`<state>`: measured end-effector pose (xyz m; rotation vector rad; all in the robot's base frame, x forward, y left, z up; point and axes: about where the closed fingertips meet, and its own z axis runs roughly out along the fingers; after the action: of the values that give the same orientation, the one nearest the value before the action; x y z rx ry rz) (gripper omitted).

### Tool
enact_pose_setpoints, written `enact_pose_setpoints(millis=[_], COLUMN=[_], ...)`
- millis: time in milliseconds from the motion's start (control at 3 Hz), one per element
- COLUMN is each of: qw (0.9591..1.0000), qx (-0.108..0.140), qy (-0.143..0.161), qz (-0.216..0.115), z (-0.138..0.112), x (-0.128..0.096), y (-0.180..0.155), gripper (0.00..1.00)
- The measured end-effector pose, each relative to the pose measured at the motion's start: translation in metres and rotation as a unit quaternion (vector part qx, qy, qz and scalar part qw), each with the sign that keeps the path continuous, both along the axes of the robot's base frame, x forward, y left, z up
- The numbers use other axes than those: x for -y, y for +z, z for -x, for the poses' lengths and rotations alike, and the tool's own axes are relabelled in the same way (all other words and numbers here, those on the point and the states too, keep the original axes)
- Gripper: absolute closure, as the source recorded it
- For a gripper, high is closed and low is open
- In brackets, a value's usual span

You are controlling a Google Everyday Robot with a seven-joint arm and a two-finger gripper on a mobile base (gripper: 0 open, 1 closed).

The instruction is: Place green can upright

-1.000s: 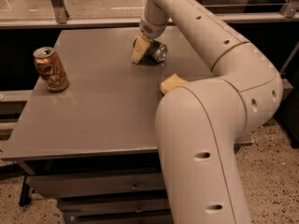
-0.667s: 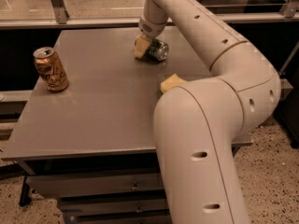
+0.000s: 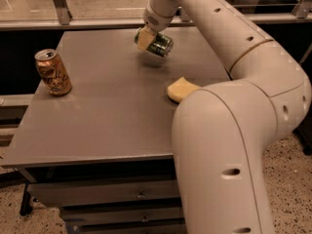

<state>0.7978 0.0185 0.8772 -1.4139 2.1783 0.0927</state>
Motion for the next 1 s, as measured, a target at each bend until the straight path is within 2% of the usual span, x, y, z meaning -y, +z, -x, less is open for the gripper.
enact_pose_setpoints(millis=[333,667,1000], qw=[0.9973,0.9834,0.9615], qx=[0.014,0.032,0.058], qy=[0.012,0.026,0.04], qz=[-0.071,-0.176,-0.266], z=[0.009,0.02,0.025], x=[-0.004,0.0,0.013], y=[0.021,0.038,0.055], gripper=[1.0,1.0,1.0])
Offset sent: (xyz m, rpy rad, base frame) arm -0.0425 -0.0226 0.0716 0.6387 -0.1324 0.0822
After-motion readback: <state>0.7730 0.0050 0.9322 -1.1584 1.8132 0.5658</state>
